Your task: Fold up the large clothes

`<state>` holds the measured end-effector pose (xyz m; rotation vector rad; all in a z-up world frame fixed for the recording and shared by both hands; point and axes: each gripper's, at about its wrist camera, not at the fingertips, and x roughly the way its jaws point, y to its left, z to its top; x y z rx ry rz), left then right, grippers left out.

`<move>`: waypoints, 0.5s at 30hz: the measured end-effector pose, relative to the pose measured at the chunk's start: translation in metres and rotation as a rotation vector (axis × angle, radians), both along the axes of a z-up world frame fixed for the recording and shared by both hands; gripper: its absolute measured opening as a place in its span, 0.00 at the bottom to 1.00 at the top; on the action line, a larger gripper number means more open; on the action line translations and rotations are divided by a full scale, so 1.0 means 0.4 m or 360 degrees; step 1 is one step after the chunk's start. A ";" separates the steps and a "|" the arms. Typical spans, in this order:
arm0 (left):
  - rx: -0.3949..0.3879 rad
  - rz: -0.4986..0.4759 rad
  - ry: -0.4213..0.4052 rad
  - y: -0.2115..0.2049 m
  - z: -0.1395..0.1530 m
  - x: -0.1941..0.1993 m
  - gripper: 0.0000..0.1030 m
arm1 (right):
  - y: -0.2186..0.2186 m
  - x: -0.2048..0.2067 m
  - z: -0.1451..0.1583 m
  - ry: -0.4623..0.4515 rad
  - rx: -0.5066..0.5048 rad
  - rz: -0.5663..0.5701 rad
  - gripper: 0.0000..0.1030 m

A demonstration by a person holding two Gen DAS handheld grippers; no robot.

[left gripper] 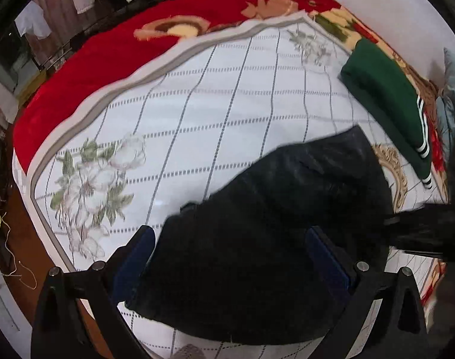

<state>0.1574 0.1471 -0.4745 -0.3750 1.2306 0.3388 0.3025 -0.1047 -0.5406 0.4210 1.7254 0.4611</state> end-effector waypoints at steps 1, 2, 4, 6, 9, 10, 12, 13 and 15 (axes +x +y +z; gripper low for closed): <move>0.0014 -0.0001 -0.0009 0.001 0.004 0.007 1.00 | -0.020 0.005 0.032 -0.0036 0.0047 -0.0042 0.44; 0.0025 -0.0002 -0.0017 0.003 0.004 0.015 1.00 | -0.034 0.014 0.052 -0.0061 0.0097 -0.0084 0.44; 0.0037 0.0007 -0.0016 0.009 -0.005 0.038 1.00 | -0.043 0.042 0.034 -0.0025 0.0199 -0.0163 0.44; 0.0032 0.0022 -0.0013 0.017 -0.018 0.063 1.00 | -0.023 0.075 -0.038 0.0049 0.0136 -0.0221 0.42; 0.0106 0.0000 0.0010 0.019 -0.042 0.105 1.00 | 0.021 0.090 -0.149 0.0098 -0.0018 -0.0223 0.21; 0.0120 -0.0004 0.0023 0.020 -0.050 0.117 1.00 | 0.036 0.100 -0.153 0.0075 -0.0031 -0.0200 0.20; 0.0111 -0.0005 0.0026 0.023 -0.056 0.130 1.00 | 0.059 0.106 -0.133 0.0076 -0.0070 -0.0130 0.21; 0.0110 -0.0007 0.0028 0.023 -0.054 0.134 1.00 | 0.058 0.107 -0.129 0.0078 -0.0069 -0.0103 0.21; 0.0118 -0.0023 0.0023 0.018 -0.042 0.136 1.00 | 0.026 0.124 -0.090 0.0100 0.0009 -0.0086 0.24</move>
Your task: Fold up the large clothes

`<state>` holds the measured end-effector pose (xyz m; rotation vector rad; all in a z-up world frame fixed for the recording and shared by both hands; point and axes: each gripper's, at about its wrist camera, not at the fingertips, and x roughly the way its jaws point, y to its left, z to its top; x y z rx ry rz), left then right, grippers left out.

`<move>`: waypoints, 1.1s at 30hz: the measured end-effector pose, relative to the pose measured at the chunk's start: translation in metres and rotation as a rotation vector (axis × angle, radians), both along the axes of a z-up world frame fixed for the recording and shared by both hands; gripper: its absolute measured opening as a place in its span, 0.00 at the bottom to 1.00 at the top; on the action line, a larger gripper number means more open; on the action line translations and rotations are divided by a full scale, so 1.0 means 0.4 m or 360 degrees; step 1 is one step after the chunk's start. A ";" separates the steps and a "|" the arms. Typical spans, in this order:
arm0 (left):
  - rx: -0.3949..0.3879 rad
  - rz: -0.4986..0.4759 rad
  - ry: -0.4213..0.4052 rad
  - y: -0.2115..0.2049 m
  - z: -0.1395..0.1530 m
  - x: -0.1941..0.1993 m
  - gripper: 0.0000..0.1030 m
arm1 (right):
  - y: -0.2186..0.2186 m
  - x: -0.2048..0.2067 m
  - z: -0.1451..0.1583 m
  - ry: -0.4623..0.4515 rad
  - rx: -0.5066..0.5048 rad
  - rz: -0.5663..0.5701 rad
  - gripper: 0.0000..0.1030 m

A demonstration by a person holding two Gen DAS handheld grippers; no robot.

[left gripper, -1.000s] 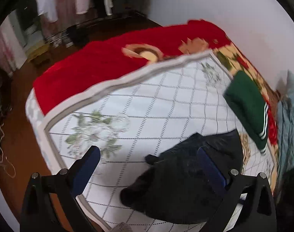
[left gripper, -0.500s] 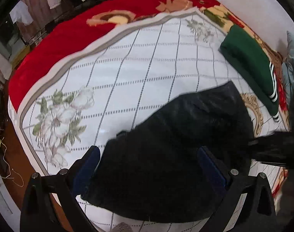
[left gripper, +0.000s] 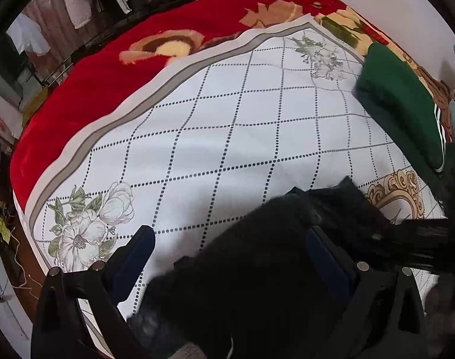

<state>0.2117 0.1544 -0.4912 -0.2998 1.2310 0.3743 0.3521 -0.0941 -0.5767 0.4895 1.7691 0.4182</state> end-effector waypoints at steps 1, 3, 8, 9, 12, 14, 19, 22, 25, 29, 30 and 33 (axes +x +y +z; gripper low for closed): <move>0.0009 -0.0012 0.0000 -0.005 0.007 -0.003 1.00 | -0.048 -0.005 0.022 0.0000 0.0062 -0.0010 0.25; 0.0023 -0.0046 0.0006 -0.017 0.012 -0.020 1.00 | -0.115 -0.033 0.083 -0.0028 0.0141 -0.0055 0.49; 0.0068 -0.0092 0.0122 -0.054 -0.042 -0.079 1.00 | -0.265 -0.168 0.149 -0.0080 0.0012 -0.0116 0.73; 0.0091 -0.0095 0.0156 -0.062 -0.062 -0.099 1.00 | -0.279 -0.187 0.144 -0.0060 0.0010 -0.0115 0.72; 0.0245 -0.0163 0.0229 -0.089 -0.125 -0.158 1.00 | -0.261 -0.241 0.080 0.0043 -0.0055 -0.0039 0.48; 0.0288 -0.0213 0.0193 -0.103 -0.142 -0.181 1.00 | -0.240 -0.265 0.035 0.0019 -0.0159 0.0017 0.39; 0.0241 -0.0182 0.0212 -0.088 -0.133 -0.172 1.00 | -0.200 -0.234 -0.013 0.0076 -0.0273 0.0065 0.42; 0.0167 -0.0062 0.0202 -0.055 -0.078 -0.194 1.00 | -0.255 -0.233 0.021 0.0080 -0.0118 0.0006 0.48; 0.0111 0.0030 0.0159 -0.034 -0.049 -0.238 1.00 | -0.339 -0.235 0.049 -0.0045 0.0001 -0.0082 0.72; 0.0064 0.0100 0.0244 -0.016 -0.131 -0.260 1.00 | -0.425 -0.208 -0.059 -0.0030 0.0310 -0.0233 0.72; 0.0023 0.0132 0.0239 -0.008 -0.149 -0.263 1.00 | -0.420 -0.199 -0.100 -0.0002 0.0447 -0.0264 0.72; 0.0005 0.0136 0.0225 0.000 -0.168 -0.257 1.00 | -0.385 -0.175 -0.185 -0.0010 0.0840 -0.0287 0.73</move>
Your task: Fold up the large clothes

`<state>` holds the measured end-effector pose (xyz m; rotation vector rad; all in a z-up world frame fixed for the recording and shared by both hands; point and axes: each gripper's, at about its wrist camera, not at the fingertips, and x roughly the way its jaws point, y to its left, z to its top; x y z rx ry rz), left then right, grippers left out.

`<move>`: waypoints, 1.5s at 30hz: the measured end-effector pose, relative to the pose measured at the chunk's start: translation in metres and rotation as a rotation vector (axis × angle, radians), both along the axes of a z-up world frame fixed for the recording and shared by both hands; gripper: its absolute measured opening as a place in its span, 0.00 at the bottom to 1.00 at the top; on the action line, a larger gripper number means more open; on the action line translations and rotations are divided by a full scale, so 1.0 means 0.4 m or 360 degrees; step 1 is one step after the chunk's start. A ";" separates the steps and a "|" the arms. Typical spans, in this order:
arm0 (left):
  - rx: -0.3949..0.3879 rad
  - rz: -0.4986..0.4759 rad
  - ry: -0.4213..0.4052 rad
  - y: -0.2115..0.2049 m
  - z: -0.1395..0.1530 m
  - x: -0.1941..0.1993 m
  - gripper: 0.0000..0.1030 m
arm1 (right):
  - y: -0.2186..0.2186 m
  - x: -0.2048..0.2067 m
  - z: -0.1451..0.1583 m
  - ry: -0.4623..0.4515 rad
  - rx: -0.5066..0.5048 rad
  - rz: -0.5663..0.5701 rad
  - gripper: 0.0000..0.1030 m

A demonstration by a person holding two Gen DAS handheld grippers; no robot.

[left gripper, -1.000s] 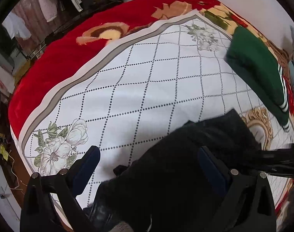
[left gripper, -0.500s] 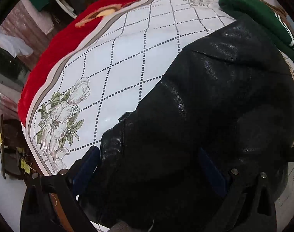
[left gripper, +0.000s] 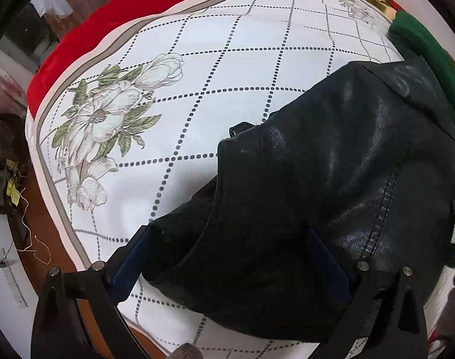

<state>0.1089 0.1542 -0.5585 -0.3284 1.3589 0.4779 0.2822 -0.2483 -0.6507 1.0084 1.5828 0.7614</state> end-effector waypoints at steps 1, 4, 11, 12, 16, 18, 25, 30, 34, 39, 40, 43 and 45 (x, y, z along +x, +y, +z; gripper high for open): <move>0.0002 -0.0007 0.0001 0.000 -0.001 0.001 1.00 | 0.016 0.009 -0.010 -0.0014 0.0053 0.0013 0.73; -0.0010 -0.0028 -0.0010 0.002 -0.007 0.003 1.00 | 0.027 0.031 0.001 -0.0030 0.0078 0.0094 0.77; -0.0016 -0.0044 0.0002 0.019 -0.024 0.007 1.00 | 0.084 0.037 0.068 -0.0001 0.0567 0.0109 0.77; -0.0023 -0.0048 0.0000 0.021 -0.027 0.006 1.00 | 0.108 0.040 0.064 -0.0010 0.0562 0.0123 0.77; -0.0053 -0.0075 -0.0036 0.033 -0.027 0.005 1.00 | 0.156 0.056 -0.023 0.0054 0.0235 0.0198 0.86; -0.0037 -0.0066 -0.0022 0.040 -0.029 0.006 1.00 | 0.180 0.072 -0.031 0.0035 0.0186 0.0243 0.86; -0.0117 0.0172 -0.0093 0.105 0.048 -0.072 1.00 | 0.178 0.055 0.040 -0.0034 0.0134 0.0125 0.50; -0.0365 0.0435 -0.0225 0.127 0.087 -0.177 1.00 | 0.103 0.008 0.004 0.0082 0.0149 -0.0055 0.56; -0.0705 0.0609 -0.0371 0.131 0.032 -0.172 1.00 | 0.072 -0.001 -0.033 0.0129 0.0148 -0.0097 0.70; -0.0754 0.0745 -0.0510 0.134 0.014 -0.125 0.98 | 0.083 0.001 -0.019 0.0098 0.0093 -0.0132 0.69; -0.0733 0.0764 -0.0546 0.137 0.021 -0.121 0.97 | 0.083 0.001 -0.017 0.0094 0.0102 -0.0154 0.63; -0.0687 0.0746 -0.0579 0.149 0.043 -0.115 0.47 | 0.101 0.012 -0.011 0.0091 0.0172 -0.0227 0.53; -0.0679 0.0724 -0.0590 0.161 0.051 -0.110 0.45 | 0.141 0.028 -0.018 0.0083 0.0211 -0.0264 0.50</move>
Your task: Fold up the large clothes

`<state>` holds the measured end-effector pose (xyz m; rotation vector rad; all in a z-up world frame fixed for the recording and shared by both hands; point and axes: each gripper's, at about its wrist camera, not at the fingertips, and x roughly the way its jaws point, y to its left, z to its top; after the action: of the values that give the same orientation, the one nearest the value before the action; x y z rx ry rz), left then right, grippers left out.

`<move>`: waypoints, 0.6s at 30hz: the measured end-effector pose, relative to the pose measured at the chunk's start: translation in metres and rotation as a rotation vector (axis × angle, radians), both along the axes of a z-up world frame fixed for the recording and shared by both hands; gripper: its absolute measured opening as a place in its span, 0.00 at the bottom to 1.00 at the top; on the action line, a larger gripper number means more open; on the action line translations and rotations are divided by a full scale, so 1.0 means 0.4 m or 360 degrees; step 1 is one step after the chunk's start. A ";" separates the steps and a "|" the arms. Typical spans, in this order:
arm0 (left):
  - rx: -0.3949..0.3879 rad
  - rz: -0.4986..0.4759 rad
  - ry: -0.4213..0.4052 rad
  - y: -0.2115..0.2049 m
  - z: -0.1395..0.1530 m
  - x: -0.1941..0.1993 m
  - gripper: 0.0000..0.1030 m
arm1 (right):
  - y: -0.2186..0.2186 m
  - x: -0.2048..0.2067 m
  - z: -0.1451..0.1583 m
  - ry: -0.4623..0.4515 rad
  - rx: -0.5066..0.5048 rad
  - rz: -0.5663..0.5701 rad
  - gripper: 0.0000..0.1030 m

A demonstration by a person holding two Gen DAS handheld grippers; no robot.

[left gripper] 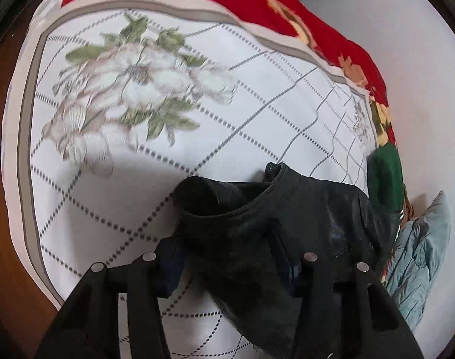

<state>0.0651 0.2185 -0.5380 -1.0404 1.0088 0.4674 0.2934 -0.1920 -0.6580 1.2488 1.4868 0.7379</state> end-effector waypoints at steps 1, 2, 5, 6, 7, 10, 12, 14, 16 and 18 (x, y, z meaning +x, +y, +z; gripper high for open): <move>0.0001 -0.0008 -0.0013 0.008 0.007 0.005 0.44 | 0.005 0.004 0.007 -0.0002 0.0014 -0.0016 0.49; 0.0006 -0.0023 -0.0022 0.015 0.014 0.013 0.44 | 0.008 0.007 0.016 -0.0004 0.0033 -0.0030 0.49; 0.0043 -0.0085 -0.0052 0.030 0.056 0.034 0.44 | 0.032 0.024 0.037 -0.0030 0.0081 -0.0049 0.47; 0.0045 -0.0098 -0.0062 0.034 0.067 0.041 0.44 | 0.036 0.031 0.045 -0.0039 0.0099 -0.0057 0.47; 0.0051 -0.0118 -0.0071 0.038 0.082 0.053 0.44 | 0.042 0.041 0.058 -0.0049 0.0114 -0.0067 0.47; 0.0079 -0.0193 -0.0112 0.042 0.135 0.094 0.44 | 0.061 0.082 0.105 -0.0078 0.0154 -0.0107 0.47; 0.0092 -0.0245 -0.0140 0.042 0.168 0.135 0.44 | 0.083 0.112 0.148 -0.0103 0.0163 -0.0133 0.47; 0.0090 -0.0303 -0.0165 0.038 0.200 0.178 0.44 | 0.099 0.151 0.200 -0.0135 0.0145 -0.0157 0.47; 0.0077 -0.0350 -0.0193 0.029 0.233 0.231 0.44 | 0.079 0.171 0.246 -0.0158 0.0133 -0.0189 0.47; 0.0086 -0.0401 -0.0240 0.013 0.274 0.290 0.44 | 0.088 0.227 0.304 -0.0186 0.0125 -0.0223 0.47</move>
<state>0.1811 0.2235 -0.4286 -0.8722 0.9711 0.2053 0.3842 -0.1570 -0.5364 1.3314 1.2725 0.7682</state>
